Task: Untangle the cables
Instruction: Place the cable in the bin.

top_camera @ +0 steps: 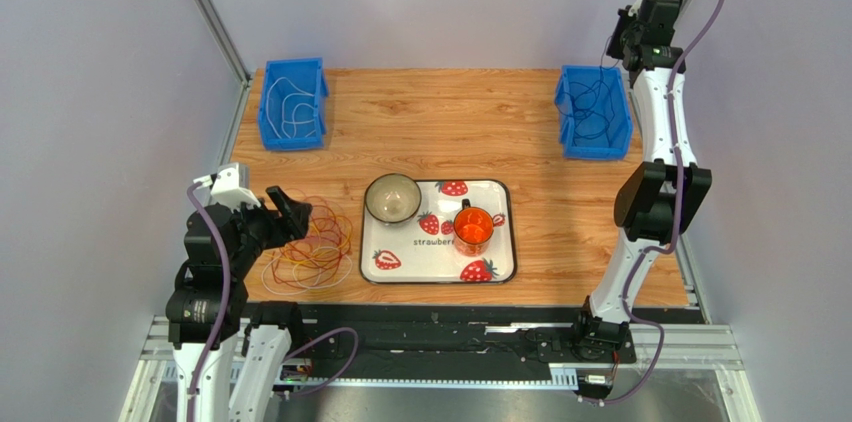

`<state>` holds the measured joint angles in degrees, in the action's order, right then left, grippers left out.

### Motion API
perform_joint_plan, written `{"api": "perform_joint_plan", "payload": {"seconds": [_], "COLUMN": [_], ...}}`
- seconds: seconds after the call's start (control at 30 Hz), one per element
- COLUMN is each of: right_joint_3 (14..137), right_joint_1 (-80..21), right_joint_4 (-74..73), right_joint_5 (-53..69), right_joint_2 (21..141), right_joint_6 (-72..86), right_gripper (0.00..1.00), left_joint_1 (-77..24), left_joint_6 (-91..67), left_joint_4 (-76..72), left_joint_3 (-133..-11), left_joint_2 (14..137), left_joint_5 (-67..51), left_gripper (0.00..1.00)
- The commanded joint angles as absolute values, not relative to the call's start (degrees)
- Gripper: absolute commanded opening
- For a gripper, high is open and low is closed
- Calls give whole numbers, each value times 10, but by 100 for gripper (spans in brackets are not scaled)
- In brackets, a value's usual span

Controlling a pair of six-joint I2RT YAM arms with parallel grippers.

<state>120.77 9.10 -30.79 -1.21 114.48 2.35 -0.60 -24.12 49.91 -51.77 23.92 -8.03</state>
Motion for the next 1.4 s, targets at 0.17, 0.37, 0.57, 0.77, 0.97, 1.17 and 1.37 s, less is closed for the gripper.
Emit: {"api": "perform_joint_plan", "payload": {"seconds": [0.17,0.37,0.57,0.77,0.97,1.17,1.37], "right_joint_3": [1207,1216,1224,1237,1240,1238,1219], "right_joint_1": [93,93,93,93,93,93,91], "right_joint_4": [-281,-294,-297,-309,-323,-343,-371], "right_joint_5": [-9,-10,12,16,33,74,148], "right_joint_2": [1155,1157,1152,1151,1136,1109,1072], "right_joint_6": [50,59,70,81,97,134,188], "right_gripper": [0,12,27,31,31,33,35], "left_joint_1": [-4,-4,-4,-4,-4,-4,-4], "left_joint_6": [-244,-244,-245,-244,-246,-247,-250], "left_joint_4": [485,485,485,485,483,483,484], "left_joint_3": [-517,-517,-516,-516,-515,-514,-512], "left_joint_2": [248,247,245,243,238,237,241], "left_joint_5": [-83,-83,-83,-83,-84,-81,-71], "left_gripper": [80,80,80,80,80,80,80]}}
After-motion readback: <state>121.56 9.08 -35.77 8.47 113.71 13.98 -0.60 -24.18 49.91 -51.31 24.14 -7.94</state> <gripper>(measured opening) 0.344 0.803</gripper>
